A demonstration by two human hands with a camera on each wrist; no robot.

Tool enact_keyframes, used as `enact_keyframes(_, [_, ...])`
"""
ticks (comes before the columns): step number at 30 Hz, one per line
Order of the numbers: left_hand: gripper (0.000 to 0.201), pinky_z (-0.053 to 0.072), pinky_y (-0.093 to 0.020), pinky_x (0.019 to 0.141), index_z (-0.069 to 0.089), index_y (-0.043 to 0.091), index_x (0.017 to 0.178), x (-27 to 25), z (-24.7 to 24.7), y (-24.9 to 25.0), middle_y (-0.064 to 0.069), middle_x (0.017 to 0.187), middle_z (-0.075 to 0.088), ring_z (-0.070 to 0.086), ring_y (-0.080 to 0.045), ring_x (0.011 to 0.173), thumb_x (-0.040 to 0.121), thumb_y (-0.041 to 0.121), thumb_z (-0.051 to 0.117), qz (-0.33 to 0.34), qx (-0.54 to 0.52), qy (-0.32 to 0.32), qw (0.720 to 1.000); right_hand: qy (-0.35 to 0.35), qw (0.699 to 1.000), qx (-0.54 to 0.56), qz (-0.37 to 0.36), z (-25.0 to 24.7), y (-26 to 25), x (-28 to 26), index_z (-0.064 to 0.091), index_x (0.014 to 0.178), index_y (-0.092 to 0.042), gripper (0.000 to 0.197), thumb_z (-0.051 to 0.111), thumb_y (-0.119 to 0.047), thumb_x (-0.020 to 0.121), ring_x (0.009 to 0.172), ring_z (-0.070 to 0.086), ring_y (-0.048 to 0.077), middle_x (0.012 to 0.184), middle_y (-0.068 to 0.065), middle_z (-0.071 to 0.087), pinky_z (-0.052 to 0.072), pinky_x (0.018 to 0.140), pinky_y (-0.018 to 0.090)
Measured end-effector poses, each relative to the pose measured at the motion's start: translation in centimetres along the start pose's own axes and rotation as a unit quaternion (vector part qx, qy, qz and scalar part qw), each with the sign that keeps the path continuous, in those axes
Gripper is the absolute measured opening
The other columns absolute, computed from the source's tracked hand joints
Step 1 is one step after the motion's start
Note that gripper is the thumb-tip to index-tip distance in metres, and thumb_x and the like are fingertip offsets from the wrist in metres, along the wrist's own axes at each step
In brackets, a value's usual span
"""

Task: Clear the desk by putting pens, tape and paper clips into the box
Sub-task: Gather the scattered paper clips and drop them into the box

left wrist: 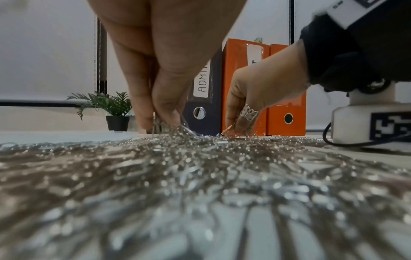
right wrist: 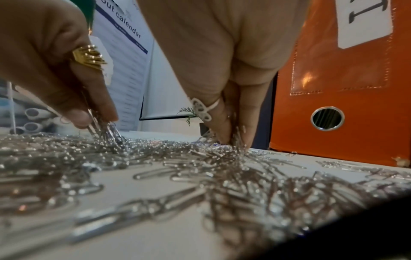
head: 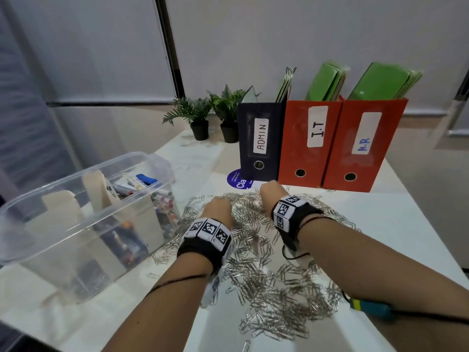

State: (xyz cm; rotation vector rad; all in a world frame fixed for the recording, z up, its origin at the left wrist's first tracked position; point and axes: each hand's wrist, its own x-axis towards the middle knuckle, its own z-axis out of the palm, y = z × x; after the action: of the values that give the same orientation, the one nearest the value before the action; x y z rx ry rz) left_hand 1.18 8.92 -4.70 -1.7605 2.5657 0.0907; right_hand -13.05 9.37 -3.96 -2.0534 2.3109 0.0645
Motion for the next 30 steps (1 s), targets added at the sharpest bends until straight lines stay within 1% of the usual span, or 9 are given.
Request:
enact_keyframes(2, [0.023,0.049,-0.03,0.082,0.065,-0.005,0.104,-0.7,-0.6,0.1,-0.02,0.107,0.064,0.062,-0.031,0.101,0.09,-0.005,0.047,0.005,-0.008,0.01,1.0,0.0,1.0,0.023,0.01,0.0,0.1,-0.1,0.061,0.086,-0.001,0.015,0.047,0.002,0.09,0.108,0.059,0.028,0.095,0.016,0.063,0.045,0.076,0.029])
enact_keyframes(7, [0.029,0.051,-0.032,0.082,0.068,-0.003,0.1,-1.4,-3.2,-1.4,-0.018,0.105,0.066,0.063,-0.032,0.099,0.086,-0.01,0.043,-0.007,-0.048,0.072,0.996,0.039,0.988,0.149,0.003,-1.3,-0.4,0.2,0.072,0.107,-0.008,0.025,0.055,-0.002,0.089,0.109,0.061,0.023,0.116,0.01,0.067,0.048,0.097,0.027])
enact_keyframes(11, [0.02,0.046,-0.03,0.085,0.068,-0.002,0.103,-2.6,-7.0,-3.7,-0.017,0.103,0.068,0.062,-0.03,0.101,0.089,0.007,0.056,0.028,-0.074,0.146,0.986,0.096,0.971,0.219,-0.009,-3.0,-1.3,-0.4,0.073,0.104,-0.009,0.021,0.063,-0.007,0.086,0.107,0.062,0.023,0.113,0.01,0.067,0.046,0.1,0.026])
enact_keyframes(16, [0.014,0.039,-0.022,0.073,0.073,0.011,0.094,-6.7,-11.1,-8.5,-0.009,0.109,0.069,0.061,-0.023,0.104,0.09,0.012,0.059,-0.01,-0.135,0.231,0.964,0.167,0.934,0.311,-0.053,-5.7,-4.9,-3.0,0.074,0.095,-0.001,0.015,0.067,-0.003,0.082,0.1,0.065,0.024,0.098,0.014,0.072,0.048,0.094,0.025])
enact_keyframes(19, [0.021,0.038,-0.021,0.087,0.071,0.006,0.106,-9.7,-12.6,-12.4,-0.01,0.111,0.069,0.06,-0.024,0.107,0.088,0.014,0.063,-0.07,-0.153,0.274,0.947,0.176,0.921,0.332,-0.098,-7.2,-8.0,-4.1,0.073,0.096,0.0,0.016,0.068,-0.005,0.082,0.097,0.066,0.023,0.098,0.015,0.072,0.047,0.086,0.02])
enact_keyframes(21, [0.023,0.034,-0.02,0.084,0.071,0.005,0.107,-11.5,-13.0,-15.2,-0.012,0.11,0.069,0.06,-0.026,0.106,0.088,0.015,0.062,-0.104,-0.125,0.297,0.941,0.185,0.908,0.353,-0.128,-8.5,-10.1,-4.6,0.073,0.097,-0.001,0.017,0.069,-0.006,0.081,0.09,0.065,0.019,0.098,0.015,0.072,0.045,0.08,0.019])
enact_keyframes(23, [0.021,0.035,-0.021,0.082,0.072,0.003,0.105,-13.2,-12.8,-18.0,-0.014,0.108,0.069,0.06,-0.027,0.105,0.088,0.012,0.063,-0.147,-0.111,0.301,0.936,0.184,0.89,0.392,-0.145,-9.3,-12.5,-5.0,0.073,0.097,-0.001,0.017,0.071,-0.005,0.08,0.082,0.06,0.014,0.096,0.015,0.072,0.045,0.076,0.02])
enact_keyframes(26, [0.017,0.041,-0.024,0.082,0.073,0.004,0.1,-14.2,-11.4,-21.4,-0.014,0.105,0.069,0.062,-0.029,0.101,0.086,0.011,0.066,-0.214,-0.114,0.273,0.931,0.162,0.85,0.471,-0.172,-10.2,-16.8,-5.6,0.072,0.094,0.002,0.016,0.072,-0.003,0.079,0.078,0.062,0.016,0.092,0.018,0.072,0.054,0.082,0.028])
enact_keyframes(30, [0.029,0.044,-0.028,0.097,0.069,0.01,0.111,-14.7,-9.1,-23.2,-0.008,0.118,0.065,0.057,-0.023,0.113,0.082,0.014,0.07,-0.223,-0.124,0.197,0.947,0.139,0.8,0.548,-0.201,-10.3,-22.5,-6.2,0.071,0.095,0.005,0.018,0.072,0.001,0.077,0.077,0.062,0.02,0.092,0.023,0.07,0.056,0.084,0.035])
